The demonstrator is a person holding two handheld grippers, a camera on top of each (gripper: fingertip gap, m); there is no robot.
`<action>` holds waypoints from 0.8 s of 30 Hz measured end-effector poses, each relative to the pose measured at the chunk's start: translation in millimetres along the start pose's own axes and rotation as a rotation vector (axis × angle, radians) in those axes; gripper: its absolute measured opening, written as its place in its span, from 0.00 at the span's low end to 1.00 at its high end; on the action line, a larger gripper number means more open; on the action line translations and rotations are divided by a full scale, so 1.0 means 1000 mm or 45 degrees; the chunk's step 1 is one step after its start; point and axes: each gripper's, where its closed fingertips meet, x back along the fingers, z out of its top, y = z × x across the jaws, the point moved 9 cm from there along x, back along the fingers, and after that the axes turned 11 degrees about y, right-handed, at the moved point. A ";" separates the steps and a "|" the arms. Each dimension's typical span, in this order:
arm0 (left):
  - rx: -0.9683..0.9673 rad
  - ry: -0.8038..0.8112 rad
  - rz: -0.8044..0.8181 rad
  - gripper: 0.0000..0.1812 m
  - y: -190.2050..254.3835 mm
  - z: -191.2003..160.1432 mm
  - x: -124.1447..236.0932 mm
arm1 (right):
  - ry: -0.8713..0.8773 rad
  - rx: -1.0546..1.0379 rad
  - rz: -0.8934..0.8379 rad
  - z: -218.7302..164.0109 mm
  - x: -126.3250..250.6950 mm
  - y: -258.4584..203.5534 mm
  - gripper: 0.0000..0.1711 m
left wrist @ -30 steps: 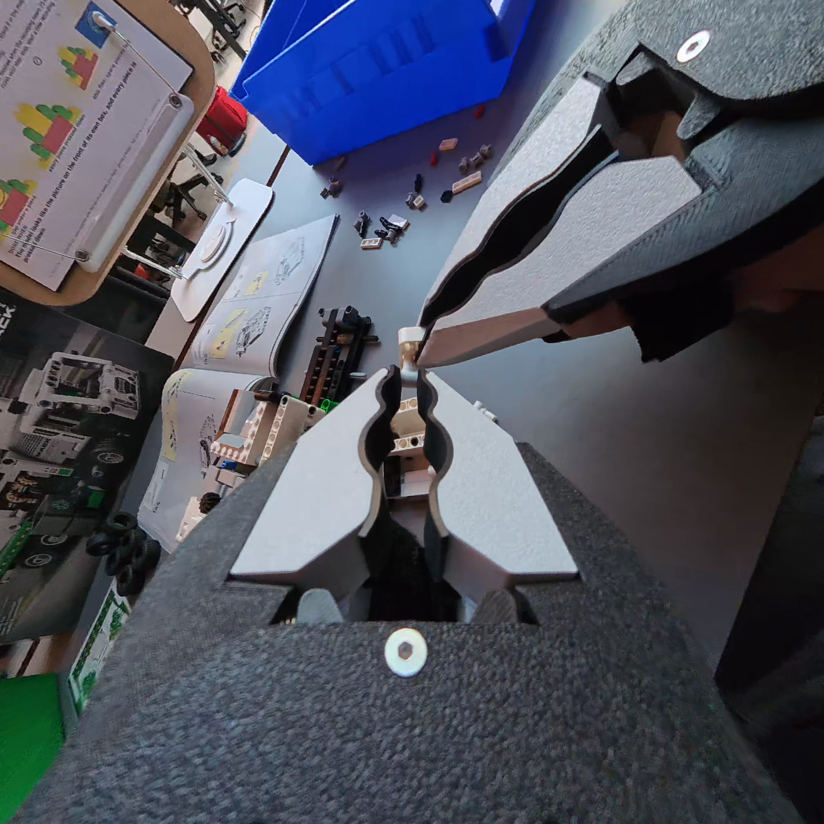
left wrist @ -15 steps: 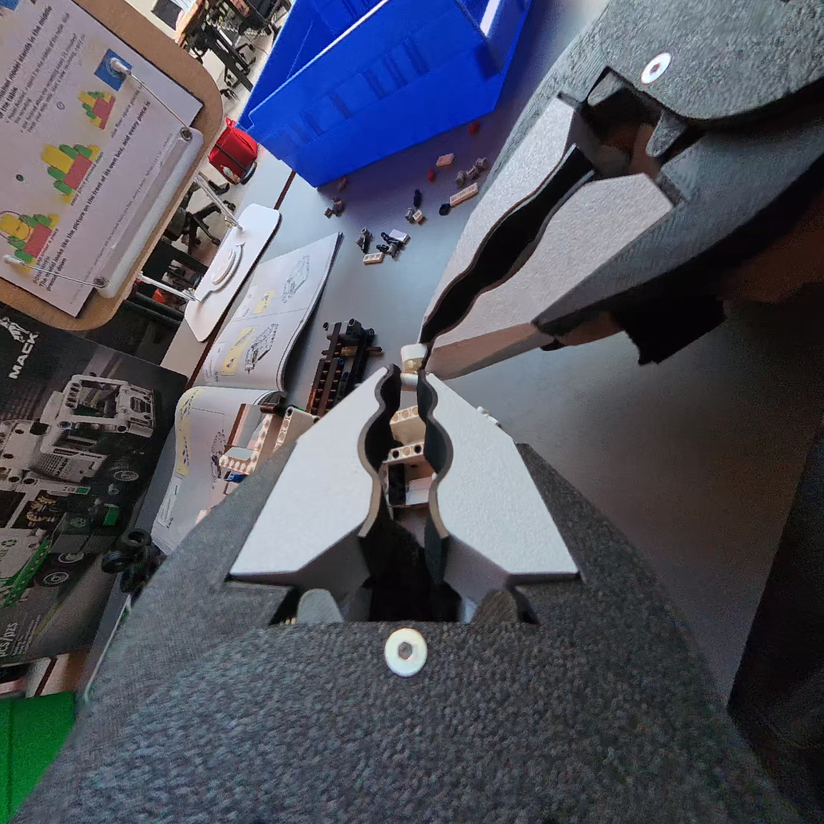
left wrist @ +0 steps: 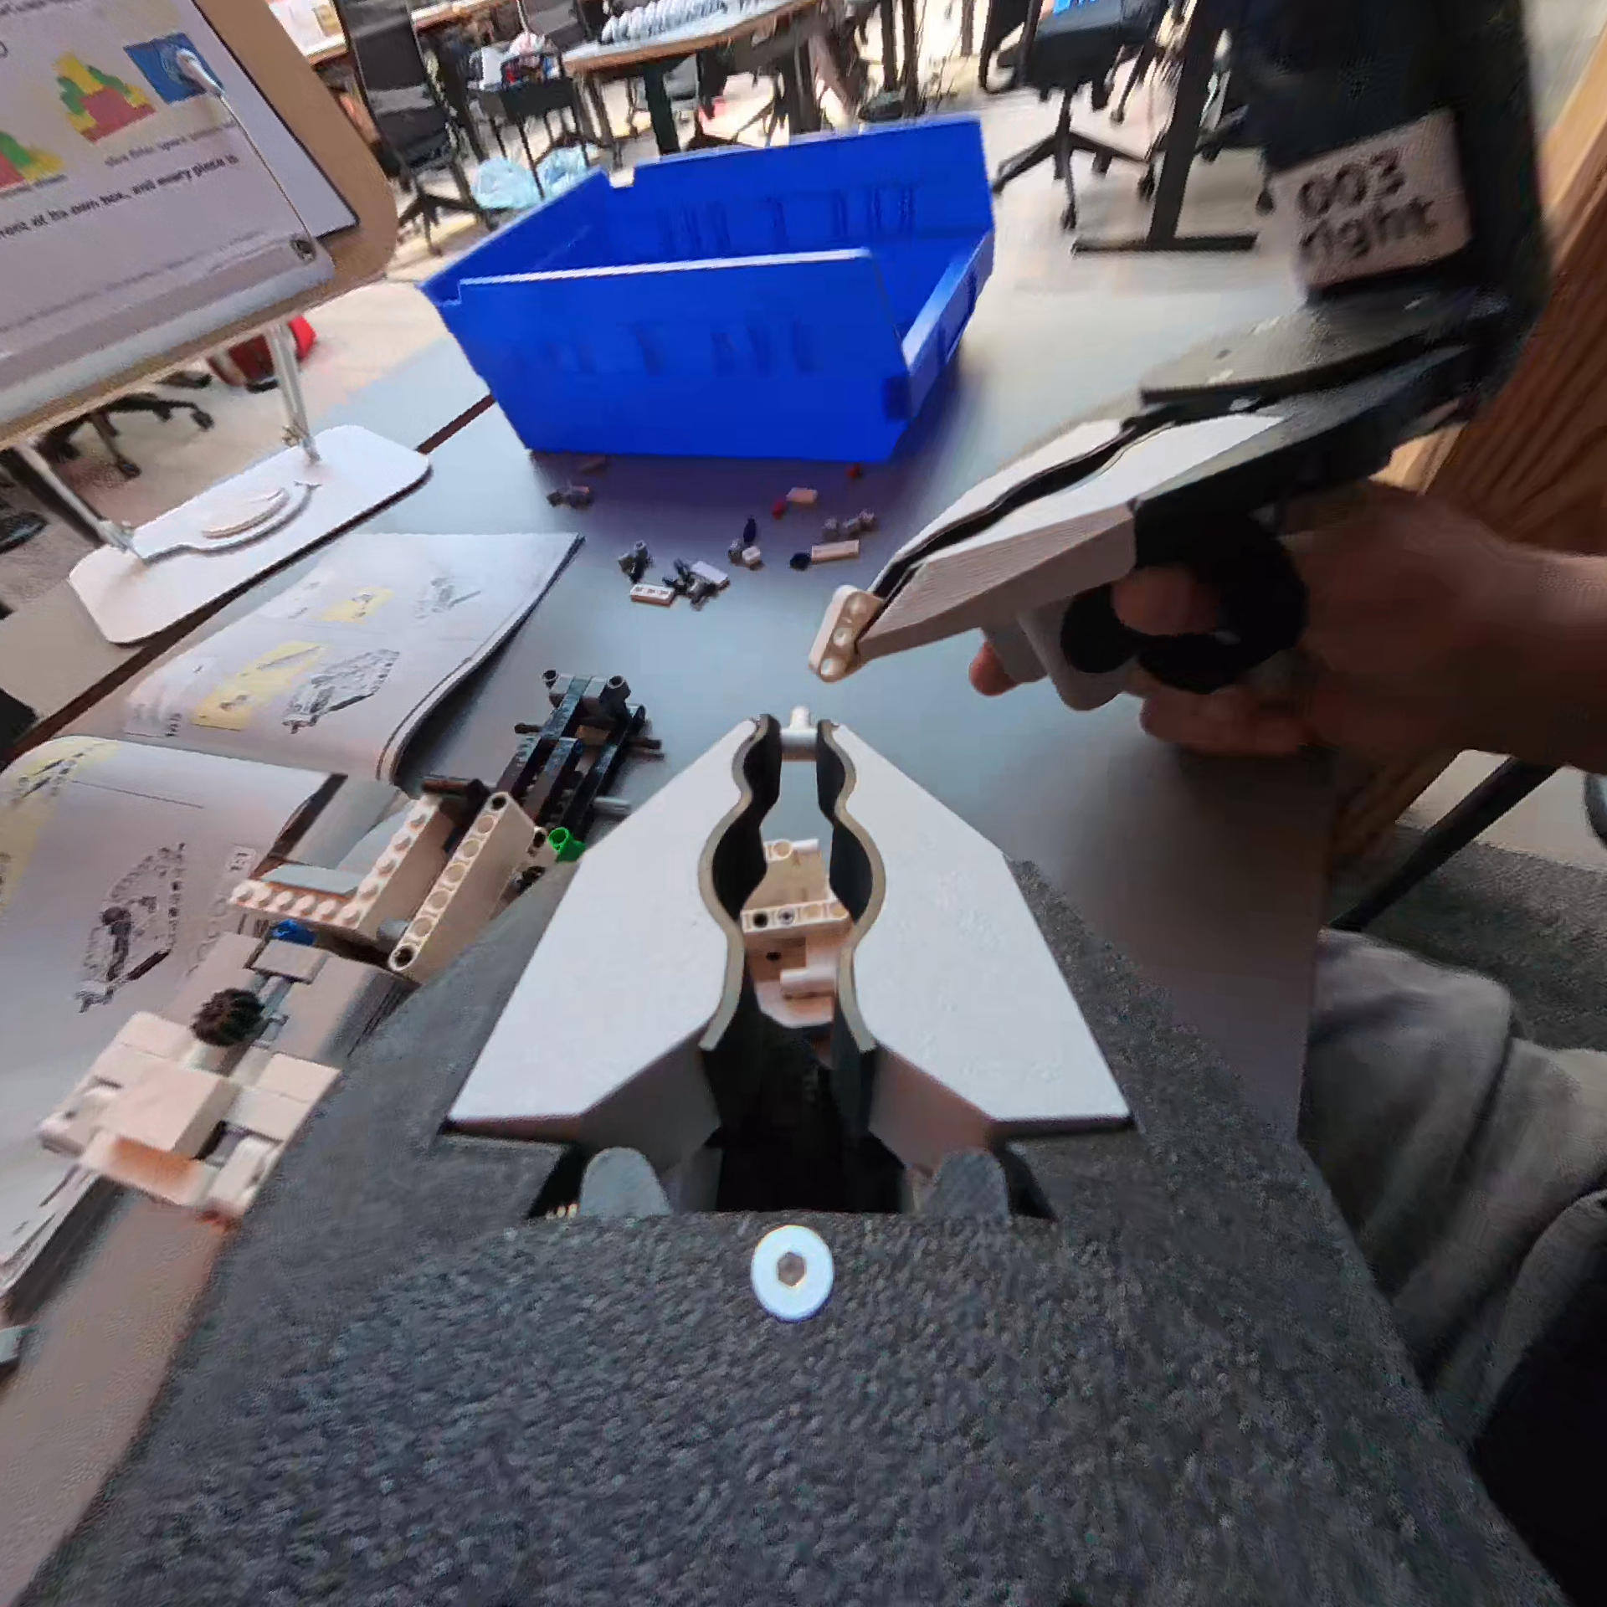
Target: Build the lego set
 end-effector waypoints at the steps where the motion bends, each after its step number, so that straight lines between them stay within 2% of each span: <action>1: 0.012 0.047 -0.002 0.04 0.000 0.001 0.001 | 0.032 -0.079 0.025 0.001 0.002 0.003 0.04; 4: -0.051 0.149 0.006 0.04 0.005 0.004 0.003 | 0.075 -0.205 0.087 0.002 0.005 0.008 0.04; 7: -0.105 0.159 0.014 0.04 0.014 0.004 -0.003 | 0.073 -0.224 0.136 0.000 0.003 0.005 0.04; 15: 0.018 0.174 0.085 0.04 0.017 -0.001 -0.009 | 0.104 -0.206 0.131 0.001 0.003 0.002 0.04; 19: 0.155 0.158 0.108 0.04 0.017 -0.001 -0.011 | 0.109 -0.141 0.076 0.001 0.003 -0.001 0.04; 24: 0.425 0.159 0.064 0.04 0.013 0.003 -0.013 | 0.163 0.118 -0.070 0.003 0.006 -0.014 0.04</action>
